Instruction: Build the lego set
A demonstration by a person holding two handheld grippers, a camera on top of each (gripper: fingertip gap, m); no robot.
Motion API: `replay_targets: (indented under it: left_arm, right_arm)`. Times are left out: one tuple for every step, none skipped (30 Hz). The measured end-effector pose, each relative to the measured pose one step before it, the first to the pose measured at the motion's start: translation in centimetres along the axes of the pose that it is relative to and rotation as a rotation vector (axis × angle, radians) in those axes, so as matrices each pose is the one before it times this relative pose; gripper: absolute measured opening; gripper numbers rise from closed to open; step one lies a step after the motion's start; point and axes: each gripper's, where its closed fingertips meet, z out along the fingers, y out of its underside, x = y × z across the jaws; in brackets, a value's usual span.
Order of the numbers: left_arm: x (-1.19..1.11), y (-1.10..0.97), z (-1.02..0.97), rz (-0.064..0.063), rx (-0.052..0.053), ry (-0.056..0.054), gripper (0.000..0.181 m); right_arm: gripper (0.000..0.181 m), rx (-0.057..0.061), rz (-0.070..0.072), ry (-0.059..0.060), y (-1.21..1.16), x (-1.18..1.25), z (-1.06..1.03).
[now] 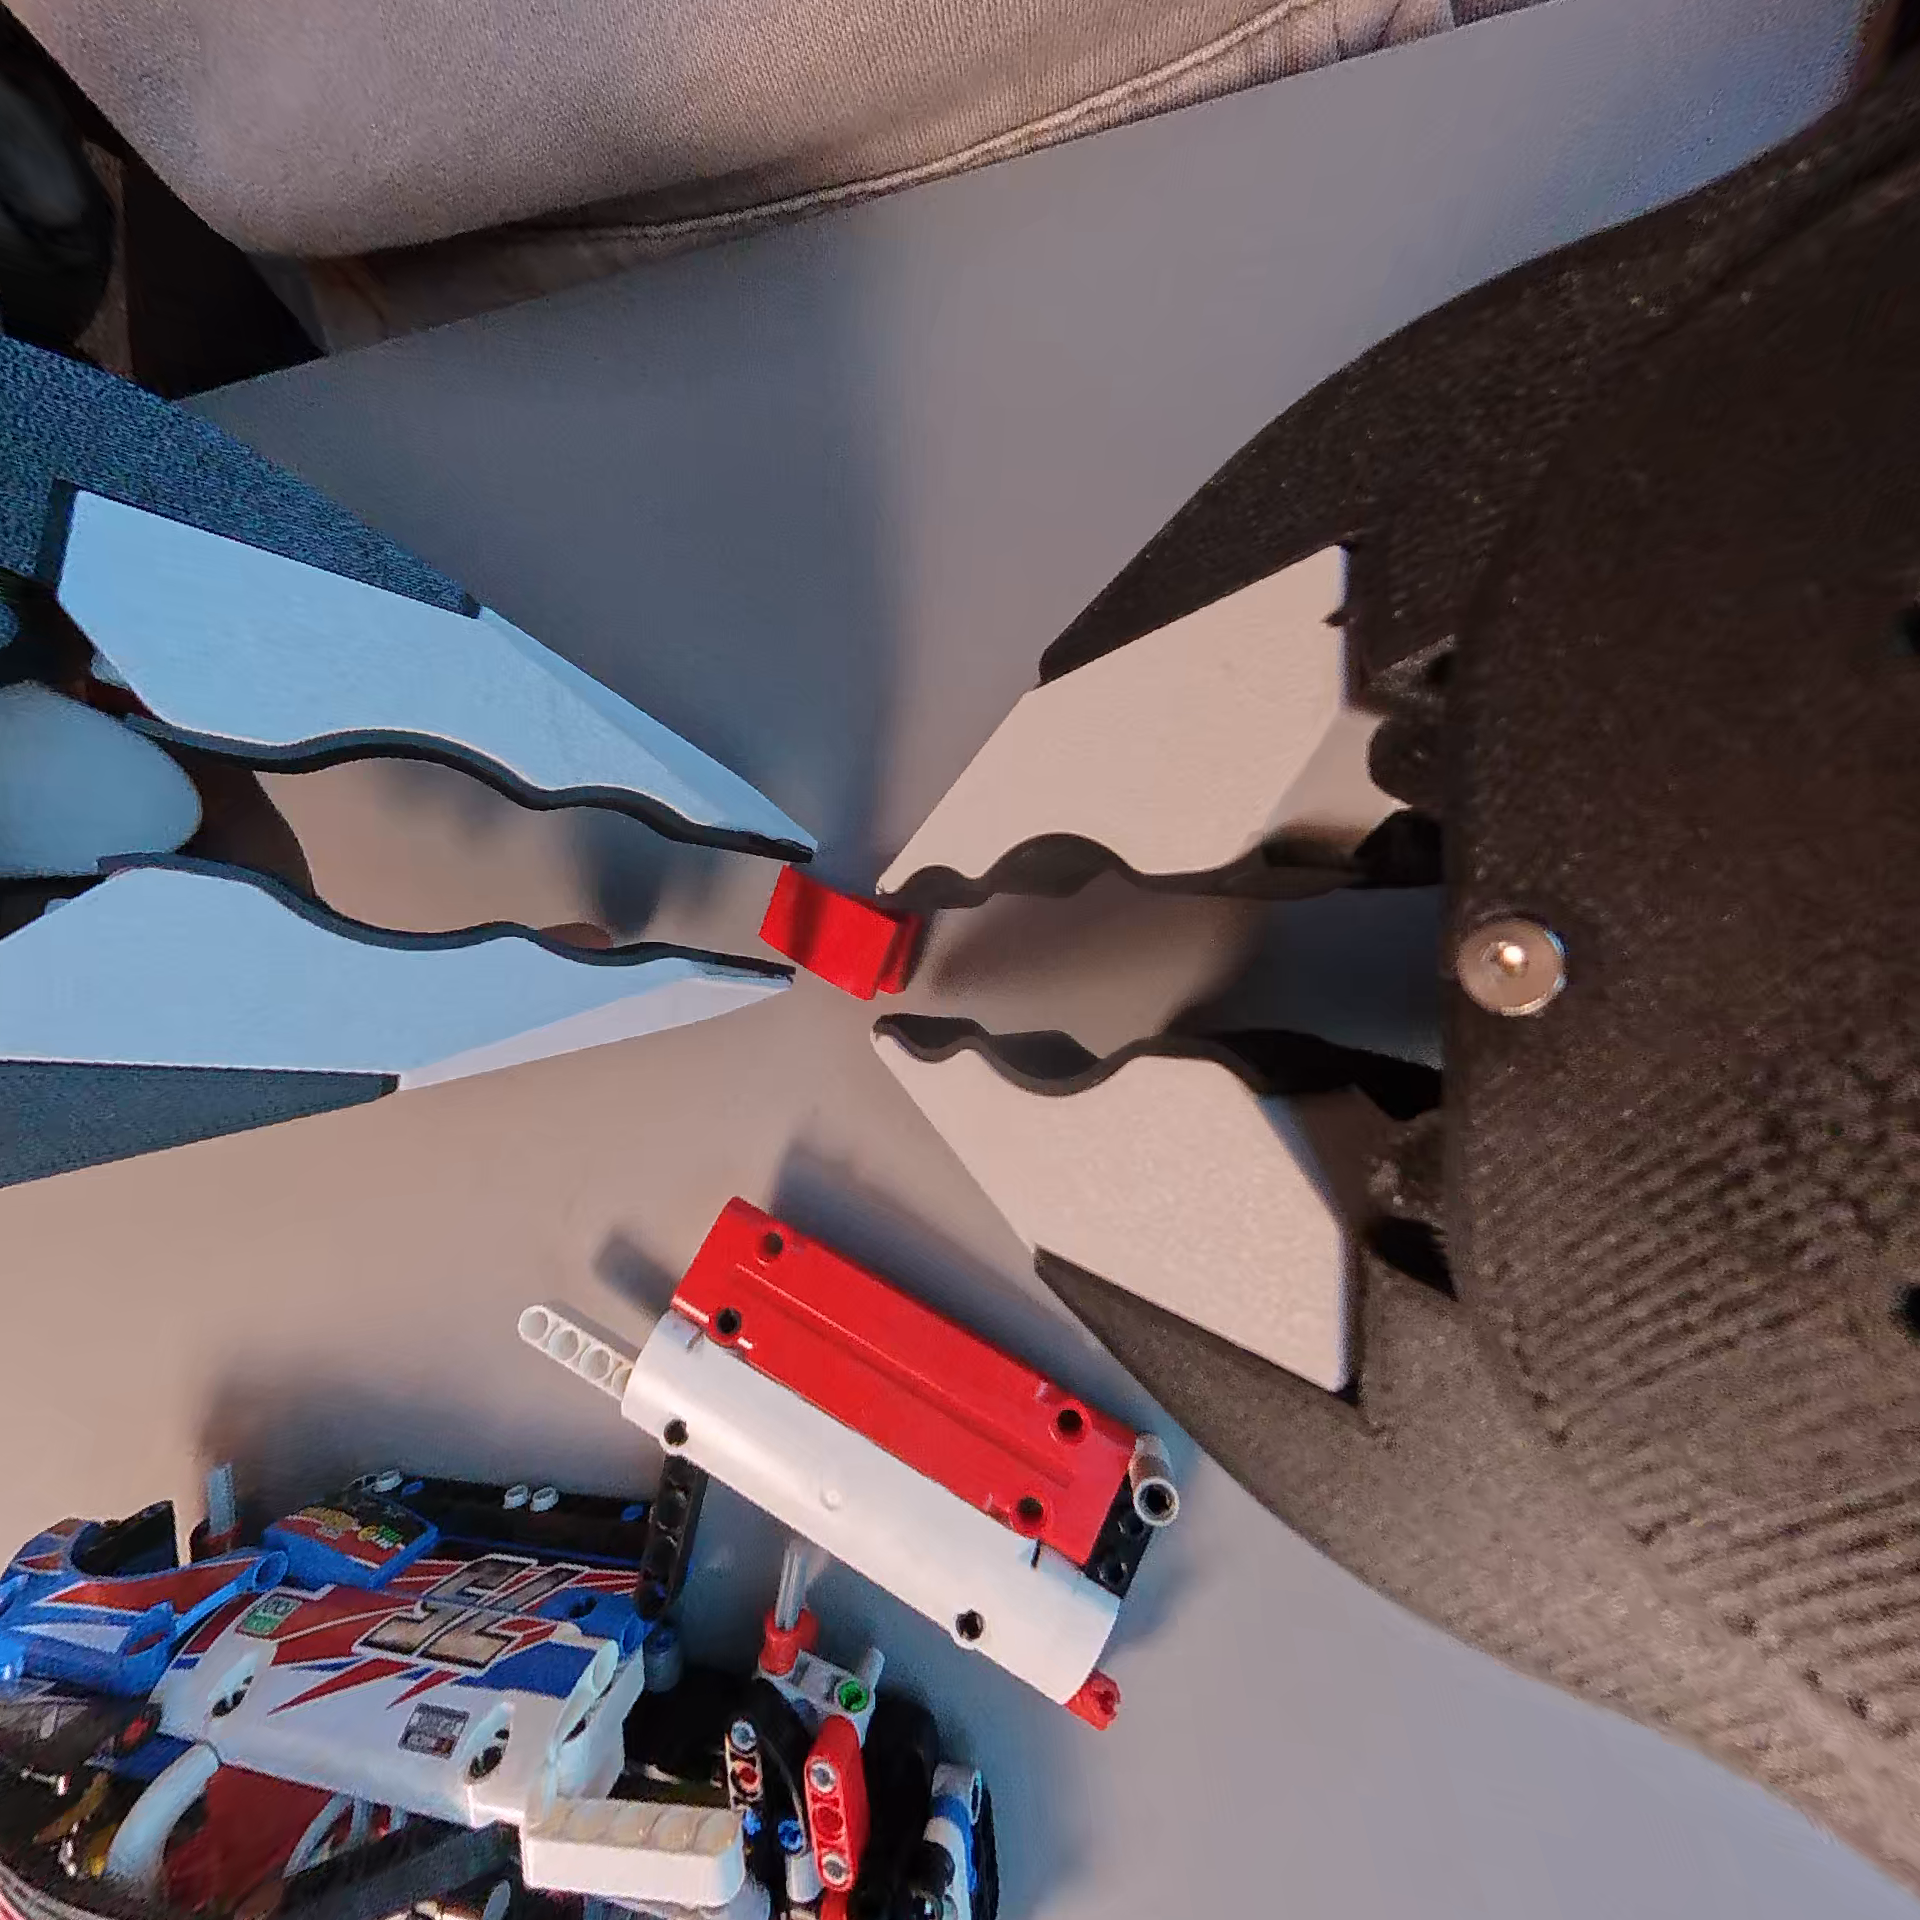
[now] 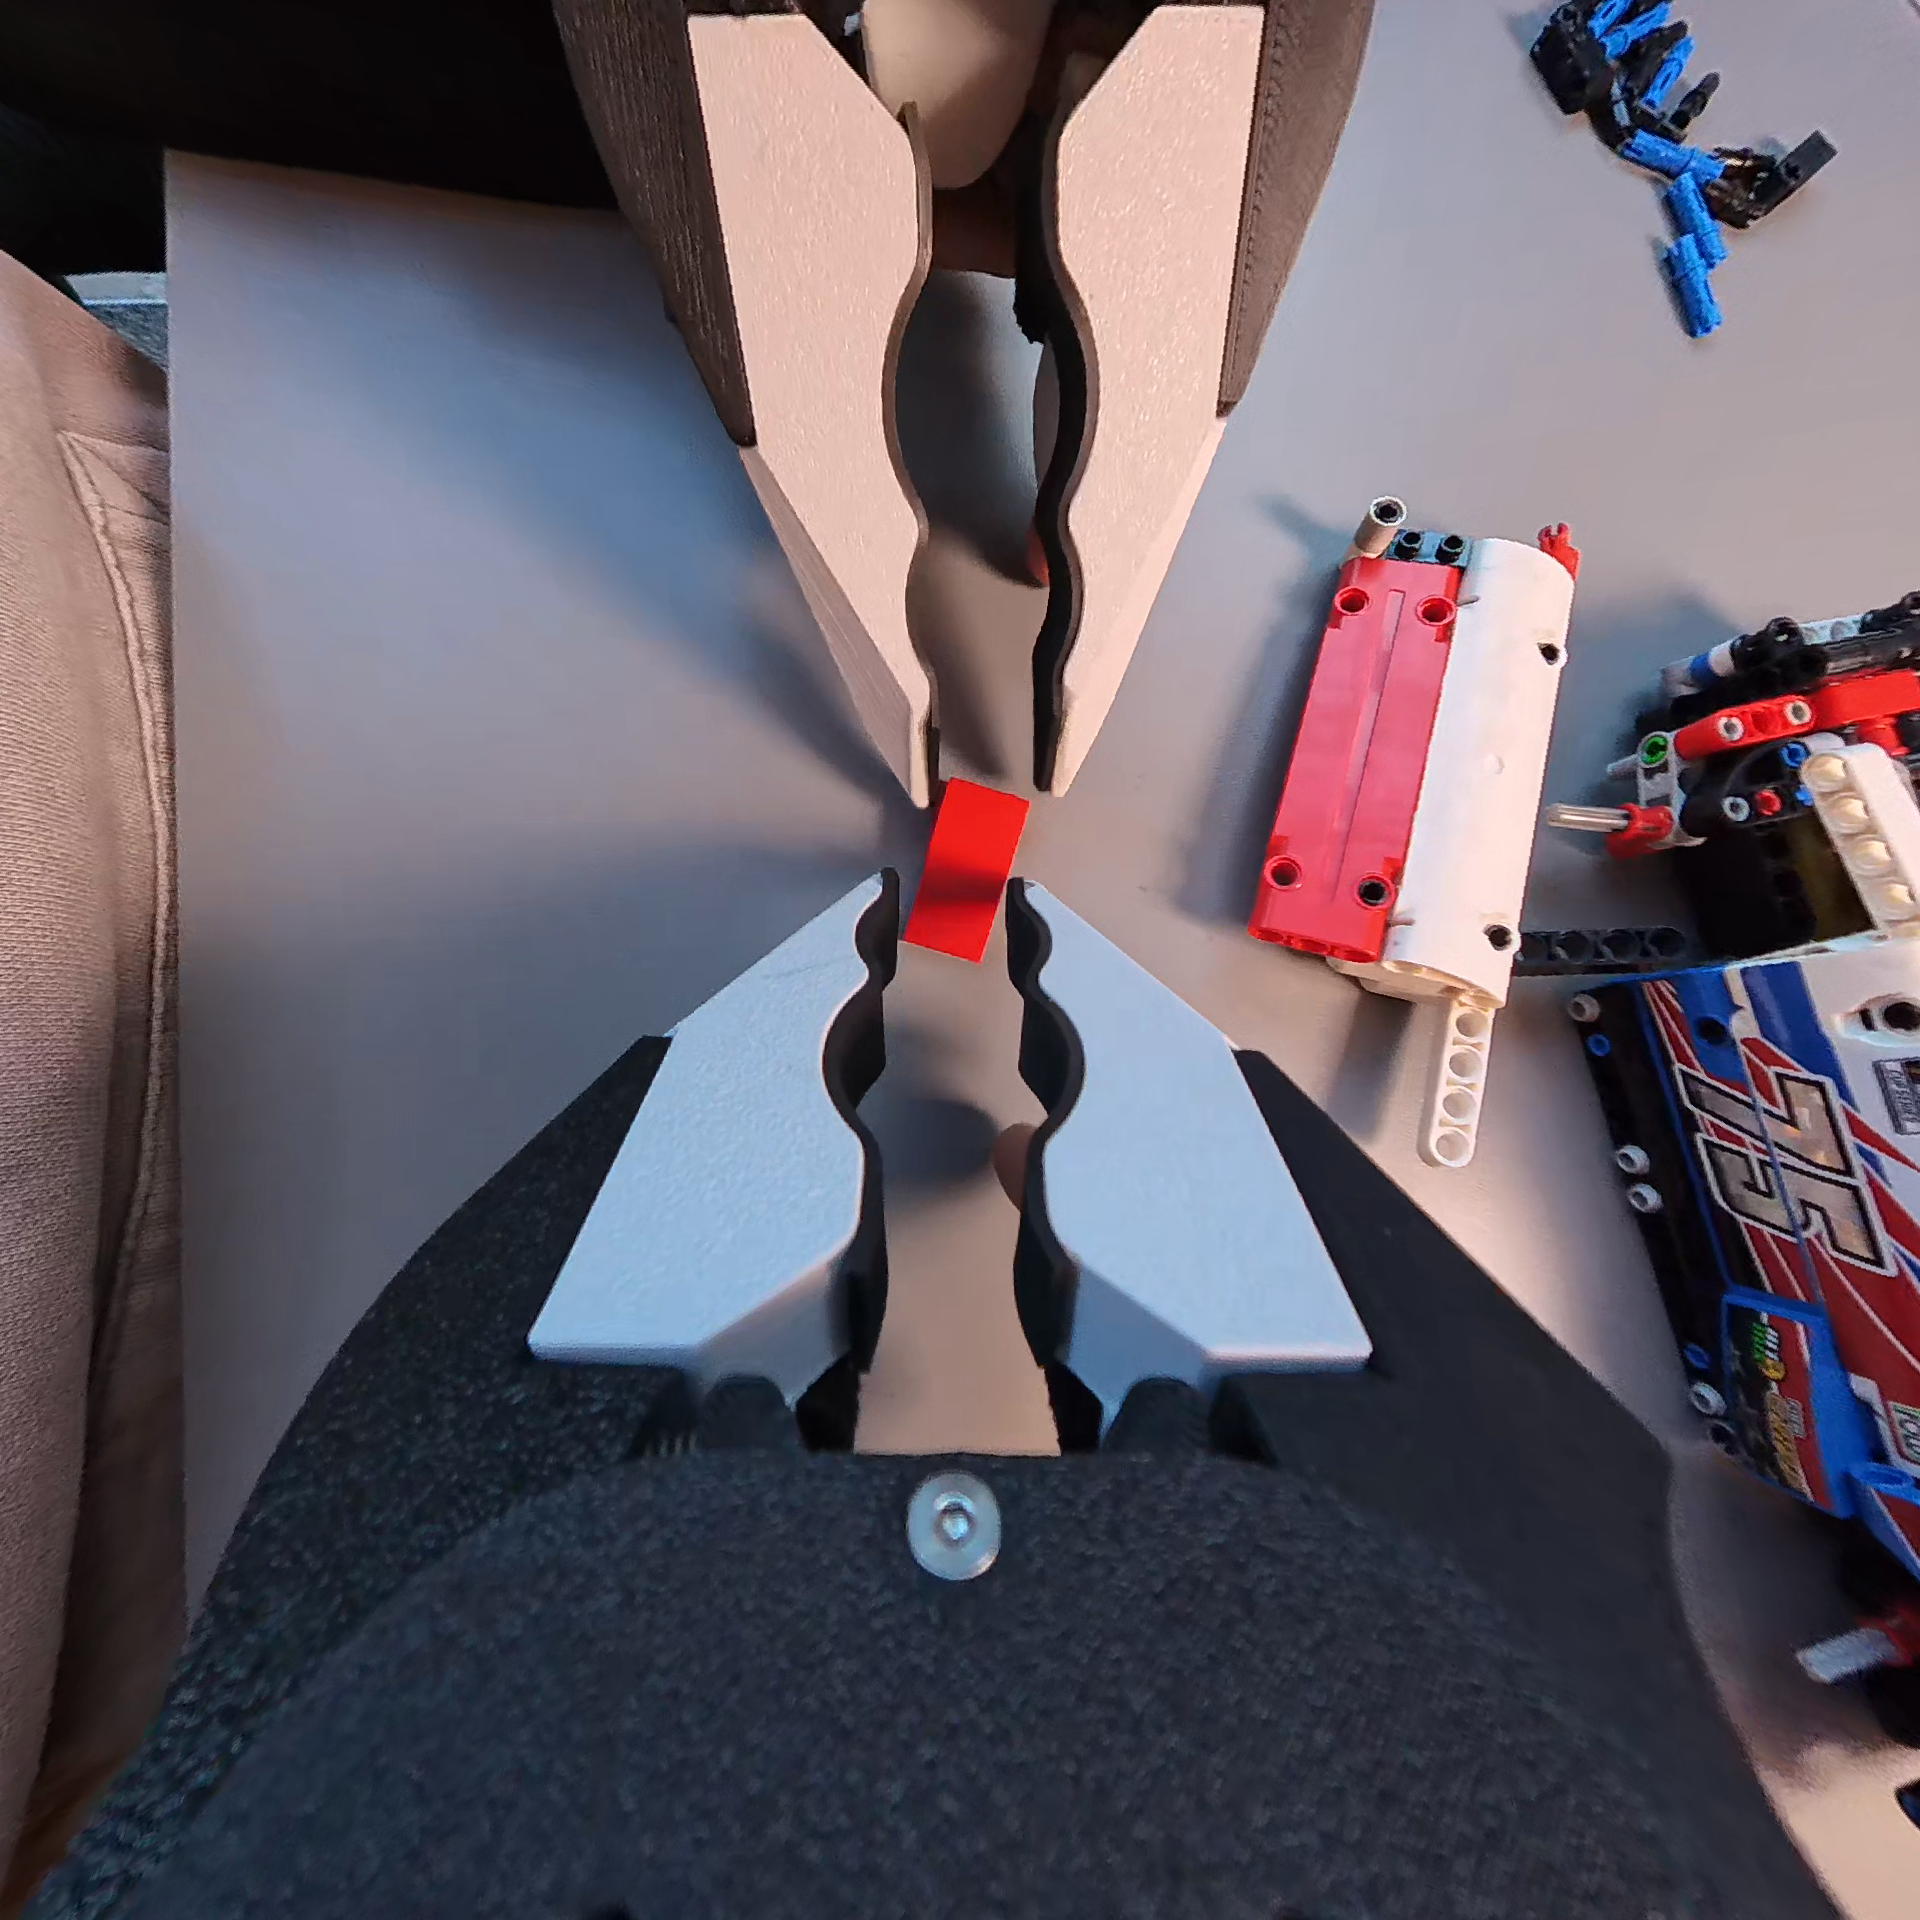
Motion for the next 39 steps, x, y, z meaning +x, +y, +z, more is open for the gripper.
replay_targets:
  left_arm:
    - [-0.059, 0.011, -0.057, -0.0006, -0.0002, -0.0019, 0.018]
    - [0.024, 0.012, -0.043, -0.0016, -0.0001, 0.0031, 0.019]
    - [0.063, 0.017, -0.029, -0.0005, -0.0007, 0.0046, 0.020]
    - [0.054, 0.023, -0.023, 0.0017, -0.0005, 0.0025, 0.020]
    - [0.051, 0.014, 0.002, 0.0028, -0.0005, 0.0015, 0.021]
    - [0.059, 0.029, 0.031, 0.0021, -0.0020, 0.0025, 0.021]
    - [0.019, 0.029, 0.072, 0.0011, -0.0032, 0.0002, 0.022]
    - [0.034, 0.055, 0.096, 0.0022, -0.0058, 0.0007, 0.022]
    - [0.049, 0.050, 0.079, 0.0046, -0.0069, -0.0001, 0.022]
    - [0.013, -0.008, 0.020, 0.0047, -0.0032, -0.0011, 0.021]
    - [0.016, 0.025, 0.017, 0.0022, -0.0036, -0.0003, 0.021]
    - [-0.035, 0.035, -0.020, 0.0010, -0.0022, -0.0026, 0.021]
    - [-0.012, 0.071, -0.056, 0.0012, -0.0028, -0.0013, 0.021]
    - [-0.022, 0.084, -0.098, 0.0008, -0.0031, -0.0021, 0.021]
    - [-0.045, 0.047, -0.145, -0.0002, 0.0002, -0.0038, 0.021]
    - [-0.026, 0.067, -0.168, -0.0008, -0.0014, -0.0021, 0.022]
    - [-0.028, 0.096, -0.185, -0.0004, -0.0031, -0.0026, 0.022]
    - [-0.038, 0.042, -0.192, 0.0001, -0.0006, -0.0035, 0.022]
    - [-0.002, 0.040, -0.193, -0.0004, -0.0002, -0.0017, 0.022]
    - [0.004, 0.031, -0.186, -0.0003, 0.0001, -0.0017, 0.022]
    - [-0.028, 0.025, -0.186, 0.0003, 0.0008, -0.0042, 0.022]
    - [-0.038, 0.045, -0.156, 0.0002, 0.0000, -0.0043, 0.021]
    - [-0.004, 0.039, -0.126, -0.0005, -0.0011, -0.0019, 0.021]
    - [0.028, 0.061, -0.086, -0.0001, -0.0016, 0.0002, 0.021]
    - [0.001, 0.063, -0.071, 0.0016, -0.0020, -0.0017, 0.021]
    - [-0.015, 0.071, -0.056, 0.0027, -0.0032, -0.0036, 0.021]
    - [-0.021, 0.048, -0.064, 0.0034, -0.0013, -0.0054, 0.021]
    - [0.025, -0.009, -0.082, 0.0041, 0.0025, -0.0044, 0.021]
    - [0.065, -0.041, -0.073, 0.0050, 0.0052, -0.0033, 0.021]
    - [0.048, -0.083, -0.078, 0.0070, 0.0085, -0.0057, 0.021]
    - [0.017, -0.128, -0.063, 0.0097, 0.0102, -0.0073, 0.022]
    - [-0.093, -0.254, -0.050, 0.0140, 0.0162, -0.0157, 0.024]
    - [-0.045, -0.380, -0.060, 0.0222, 0.0197, -0.0149, 0.027]
    - [-0.006, -0.454, -0.075, 0.0320, 0.0190, -0.0157, 0.029]
    - [-0.045, -0.546, -0.091, 0.0408, 0.0202, -0.0220, 0.032]
    - [0.102, -0.586, -0.108, 0.0464, 0.0195, -0.0150, 0.035]
    - [-0.027, -0.643, -0.131, 0.0452, 0.0207, -0.0249, 0.036]
    - [-0.075, -0.670, -0.132, 0.0456, 0.0216, -0.0293, 0.037]
    - [-0.066, -0.616, -0.101, 0.0422, 0.0179, -0.0266, 0.037]
  right_arm:
    - [0.017, 0.0004, 0.0086, -0.0014, 0.030, 0.064, 0.005]
    - [0.017, 0.0011, 0.0077, 0.0006, 0.016, 0.094, 0.025]
    - [0.017, 0.0008, 0.0063, -0.0025, 0.026, 0.028, 0.040]
    - [0.017, -0.0007, 0.0063, -0.0011, 0.014, 0.033, 0.042]
    - [0.017, -0.0021, 0.0042, 0.0014, 0.013, 0.047, 0.072]
    - [0.017, -0.0008, 0.0025, -0.0004, -0.039, -0.013, 0.065]
    - [0.017, -0.0014, 0.0016, -0.0016, -0.061, -0.052, 0.070]
    - [0.017, -0.0030, -0.0003, 0.0019, -0.052, 0.005, 0.097]
    - [0.017, -0.0026, -0.0030, 0.0012, -0.064, -0.017, 0.102]
    - [0.017, -0.0039, -0.0023, -0.0010, -0.070, -0.019, 0.090]
    - [0.017, -0.0042, -0.0006, -0.0018, -0.074, -0.010, 0.070]
    - [0.017, -0.0035, -0.0010, -0.0028, -0.085, -0.018, 0.037]
    - [0.017, -0.0045, 0.0000, -0.0035, -0.052, -0.009, 0.029]
    - [0.018, -0.0049, 0.0020, -0.0034, -0.044, -0.009, 0.037]
    - [0.018, -0.0048, 0.0028, -0.0013, -0.041, 0.027, 0.048]
    - [0.018, -0.0041, 0.0021, 0.0008, -0.050, 0.060, 0.089]
    - [0.018, -0.0072, 0.0031, -0.0004, -0.019, 0.041, 0.103]
    - [0.018, -0.0108, 0.0032, -0.0016, 0.034, 0.001, 0.134]
    - [0.018, -0.0085, 0.0045, 0.0057, 0.004, 0.131, 0.124]
    - [0.018, -0.0116, 0.0038, 0.0013, 0.049, 0.085, 0.112]
    - [0.015, -0.0051, 0.0077, -0.0086, -0.032, -0.046, 0.050]
    - [0.014, -0.0042, 0.0119, -0.0110, -0.046, -0.060, 0.070]
    - [0.013, -0.0025, 0.0052, -0.0099, -0.062, -0.012, 0.047]
    - [0.013, -0.0040, -0.0026, -0.0107, -0.043, -0.012, 0.035]
    - [0.013, -0.0054, -0.0072, -0.0094, -0.025, -0.005, 0.024]
    - [0.013, -0.0033, -0.0052, -0.0043, -0.050, 0.035, 0.022]
    - [0.013, 0.0007, -0.0124, -0.0007, -0.054, 0.026, 0.034]
    - [0.013, 0.0114, -0.0117, -0.0002, -0.087, 0.042, 0.039]
    - [0.013, 0.0147, 0.0038, -0.0101, -0.010, 0.012, -0.010]
    - [0.013, 0.0192, 0.0256, -0.0239, -0.020, -0.015, -0.065]
    - [0.013, 0.0314, 0.0302, -0.0378, -0.148, -0.109, -0.201]
    - [0.013, 0.0360, 0.0360, -0.0497, -0.270, -0.249, -0.308]
    - [0.013, 0.0324, 0.0351, -0.0481, -0.280, -0.246, -0.370]
    - [0.013, 0.0281, 0.0270, -0.0427, -0.283, -0.214, -0.412]
    - [0.013, 0.0247, 0.0203, -0.0451, -0.294, -0.294, -0.452]
    - [0.013, 0.0211, 0.0175, -0.0409, -0.281, -0.262, -0.456]
    - [0.013, 0.0137, 0.0160, -0.0330, -0.214, -0.161, -0.452]
    - [0.013, 0.0086, 0.0097, -0.0409, -0.181, -0.315, -0.401]
    - [0.013, 0.0125, 0.0071, -0.0420, -0.265, -0.391, -0.354]
